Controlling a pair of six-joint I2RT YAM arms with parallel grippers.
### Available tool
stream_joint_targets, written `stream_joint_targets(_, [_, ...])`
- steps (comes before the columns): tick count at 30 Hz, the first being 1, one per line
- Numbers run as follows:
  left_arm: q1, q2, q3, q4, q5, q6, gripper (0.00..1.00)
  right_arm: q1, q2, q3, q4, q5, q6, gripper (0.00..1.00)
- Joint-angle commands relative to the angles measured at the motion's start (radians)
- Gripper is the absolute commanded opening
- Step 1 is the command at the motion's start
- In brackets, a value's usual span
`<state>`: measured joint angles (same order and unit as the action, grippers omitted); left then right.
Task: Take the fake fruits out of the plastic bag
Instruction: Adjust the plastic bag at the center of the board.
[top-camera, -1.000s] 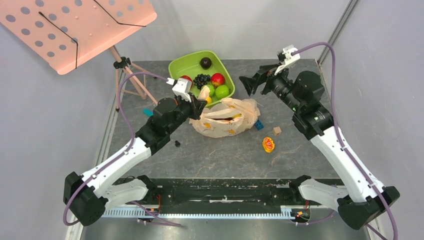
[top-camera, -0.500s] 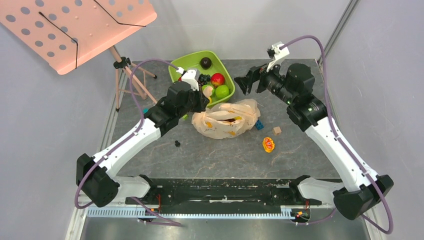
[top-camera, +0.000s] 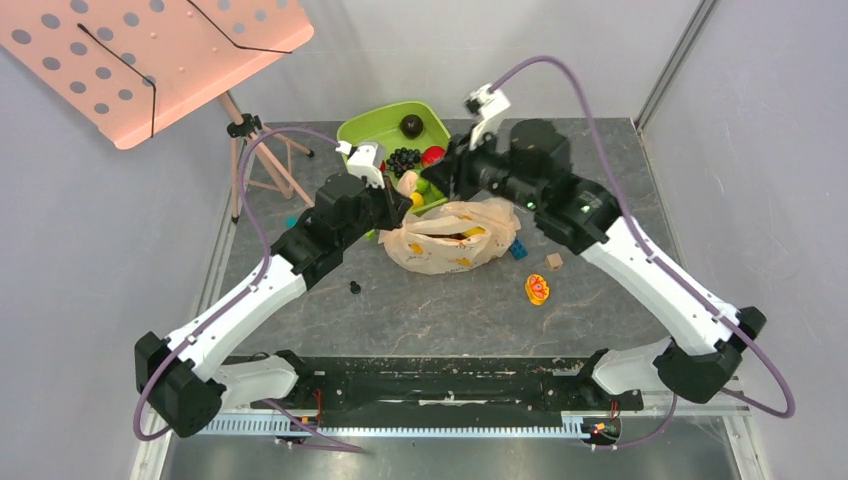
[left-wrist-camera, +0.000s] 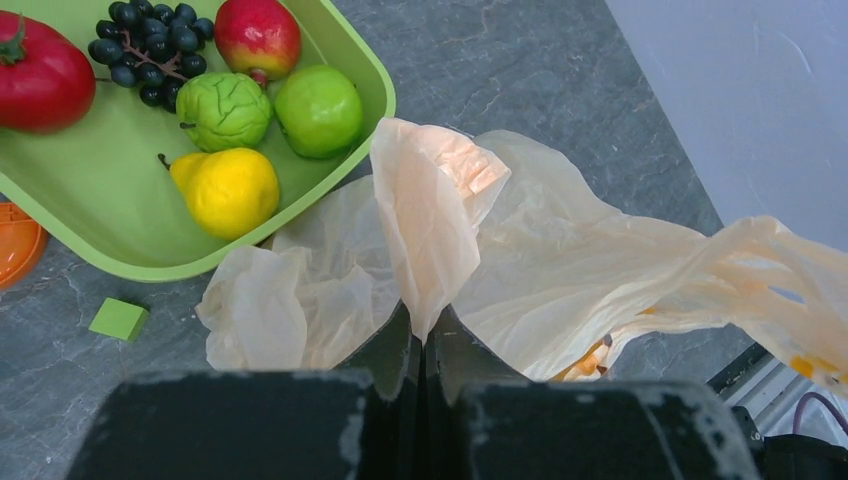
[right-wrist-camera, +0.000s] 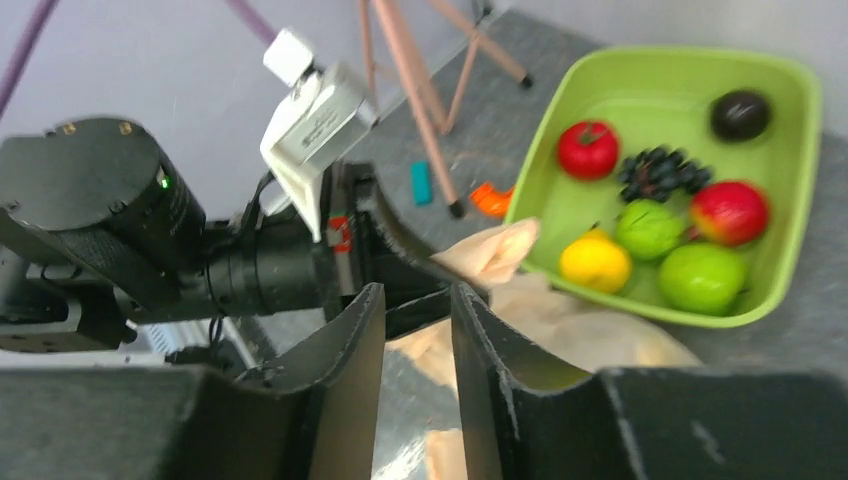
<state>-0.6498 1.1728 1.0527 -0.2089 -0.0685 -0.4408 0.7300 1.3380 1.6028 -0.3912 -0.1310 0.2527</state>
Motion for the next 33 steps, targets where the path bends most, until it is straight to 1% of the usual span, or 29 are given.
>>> stream_joint_targets(1, [0.004,-0.082,-0.075,0.133,0.019,0.069,0.02,0.134,0.060,0.022,-0.072,0.124,0.054,0.29])
stream_joint_targets(4, [0.003,-0.101,-0.099,0.172,0.023,0.081,0.02,0.221,0.094,0.006,-0.094,0.202,0.060,0.25])
stream_joint_targets(5, [0.004,-0.097,-0.094,0.166,0.023,0.084,0.02,0.245,0.098,-0.006,-0.099,0.233,0.062,0.25])
stream_joint_targets(6, [0.004,-0.097,-0.092,0.161,0.023,0.085,0.02,0.266,0.099,-0.023,-0.100,0.255,0.064,0.28])
stream_joint_targets(11, [0.004,-0.119,-0.116,0.170,0.011,0.085,0.02,0.283,0.076,-0.145,-0.091,0.367,0.087,0.28])
stream_joint_targets(13, [0.005,-0.131,-0.125,0.178,0.017,0.090,0.02,0.282,0.076,-0.170,-0.108,0.417,0.094,0.21])
stream_joint_targets(15, [0.004,-0.143,-0.137,0.190,0.034,0.094,0.02,0.282,0.067,-0.207,-0.112,0.464,0.107,0.08])
stream_joint_targets(16, [0.004,-0.148,-0.143,0.196,0.037,0.092,0.02,0.281,0.063,-0.226,-0.111,0.479,0.115,0.05])
stream_joint_targets(18, [0.004,-0.150,-0.151,0.203,0.037,0.086,0.02,0.278,0.049,-0.265,-0.106,0.481,0.128,0.03])
stream_joint_targets(22, [0.004,-0.148,-0.160,0.205,0.055,0.089,0.02,0.277,0.008,-0.352,-0.076,0.480,0.150,0.03])
stream_joint_targets(27, [0.004,-0.159,-0.171,0.206,0.064,0.094,0.02,0.249,-0.023,-0.422,-0.060,0.483,0.168,0.03])
stream_joint_targets(33, [0.004,-0.192,-0.220,0.269,0.156,0.120,0.02,0.199,-0.079,-0.504,-0.002,0.493,0.180,0.02])
